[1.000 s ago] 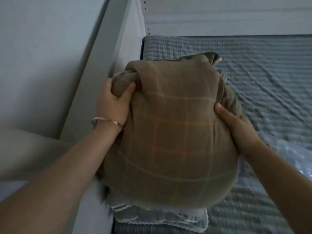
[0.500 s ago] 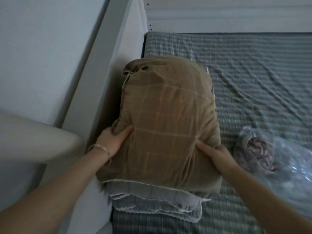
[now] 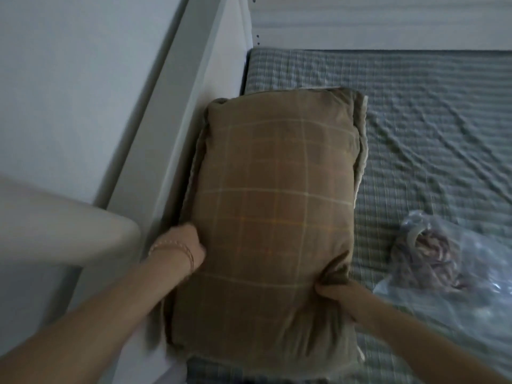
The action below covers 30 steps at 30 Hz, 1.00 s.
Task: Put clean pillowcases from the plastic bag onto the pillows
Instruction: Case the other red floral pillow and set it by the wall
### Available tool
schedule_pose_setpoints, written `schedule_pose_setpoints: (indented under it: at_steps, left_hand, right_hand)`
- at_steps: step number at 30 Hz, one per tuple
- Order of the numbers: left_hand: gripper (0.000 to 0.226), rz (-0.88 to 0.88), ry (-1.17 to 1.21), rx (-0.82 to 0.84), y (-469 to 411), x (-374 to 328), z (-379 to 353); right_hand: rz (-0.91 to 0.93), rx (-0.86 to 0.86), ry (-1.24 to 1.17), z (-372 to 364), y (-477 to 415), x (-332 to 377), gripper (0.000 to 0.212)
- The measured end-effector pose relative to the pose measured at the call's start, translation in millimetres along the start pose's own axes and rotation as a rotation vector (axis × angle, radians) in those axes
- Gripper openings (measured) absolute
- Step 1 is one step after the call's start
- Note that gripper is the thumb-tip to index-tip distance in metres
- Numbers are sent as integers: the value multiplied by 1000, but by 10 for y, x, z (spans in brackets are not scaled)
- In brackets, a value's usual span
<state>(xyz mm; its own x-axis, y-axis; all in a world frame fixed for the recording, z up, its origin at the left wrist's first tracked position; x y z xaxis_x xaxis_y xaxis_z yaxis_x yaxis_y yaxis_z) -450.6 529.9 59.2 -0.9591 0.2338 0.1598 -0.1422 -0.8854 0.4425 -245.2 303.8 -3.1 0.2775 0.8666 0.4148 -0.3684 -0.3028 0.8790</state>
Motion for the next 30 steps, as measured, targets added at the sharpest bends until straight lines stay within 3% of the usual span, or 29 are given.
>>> schedule_pose_setpoints:
  at_steps: [1, 3, 5, 7, 8, 10, 13, 15, 17, 18, 19, 21, 22, 23, 26, 30]
  left_hand:
    - [43, 3, 189, -142, -156, -82, 194]
    - [67, -2, 543, -247, -389, -246, 477]
    - [98, 99, 736, -133, -611, -377, 488]
    - [112, 252, 841, -24, -831, -449, 396]
    - [114, 305, 900, -11, -948, -492, 377]
    - [100, 334, 1067, -99, -1149, -544, 417]
    - [51, 168, 1299, -511, -1209, -524, 815]
    - [42, 71, 1337, -795, -1075, -426, 1170]
    - [46, 11, 1270, -912, -1114, -344, 1393]
    - [52, -13, 1209, -866, -1231, -358, 1433]
    - [60, -17, 1069, -755, -1344, -436, 1434]
    - [75, 23, 616, -531, -1347, -636, 1312]
    - [79, -30, 442, -489, -1242, -775, 1259]
    - [77, -152, 349, -480, -1055, -997, 1176]
    - [62, -443, 173, -413, -439, -1448, 679]
    - [56, -411, 29, -380, -868, -1530, 466]
  right_hand:
    - [33, -24, -96, 114, -62, 144, 44]
    - [153, -164, -215, 416, -193, 542, 86]
    - [254, -225, -229, 554, -288, 1045, 118]
    - [305, -247, -280, 585, -445, 1476, 135]
    - [282, -246, -339, 563, -570, 1629, 128]
    - [293, -239, -419, 526, -683, 1865, 94]
    - [521, -384, -416, 574, -580, 2100, 53]
    - [711, -413, -431, 586, -328, 2227, 40]
    - [816, -416, -450, 621, -270, 2317, 37]
    - [812, -456, -411, 633, -335, 2342, 37]
    - [760, -518, -324, 637, -475, 2364, 42]
    - [474, -669, 8, 564, -723, 2271, 62]
    - [401, -711, 182, 497, -739, 2216, 66]
    - [459, -743, 313, 434, -666, 2184, 65]
    - [861, -673, 499, -10, -247, 1955, 57]
    - [864, -663, 644, -130, -412, 1877, 61]
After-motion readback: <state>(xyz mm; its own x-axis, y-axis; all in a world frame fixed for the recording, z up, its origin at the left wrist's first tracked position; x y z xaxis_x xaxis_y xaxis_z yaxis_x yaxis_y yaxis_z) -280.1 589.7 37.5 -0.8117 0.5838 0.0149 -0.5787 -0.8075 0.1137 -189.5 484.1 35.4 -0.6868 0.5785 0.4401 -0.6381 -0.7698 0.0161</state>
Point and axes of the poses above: each hand's wrist, its own y-axis away from the middle knuckle, its own z-axis out of the back of the hand, x = y × z, the point moved 8 cm from there along -y, towards the middle knuckle, and after that the axes turned 11 degrees about -x, right-handed, at the moved point
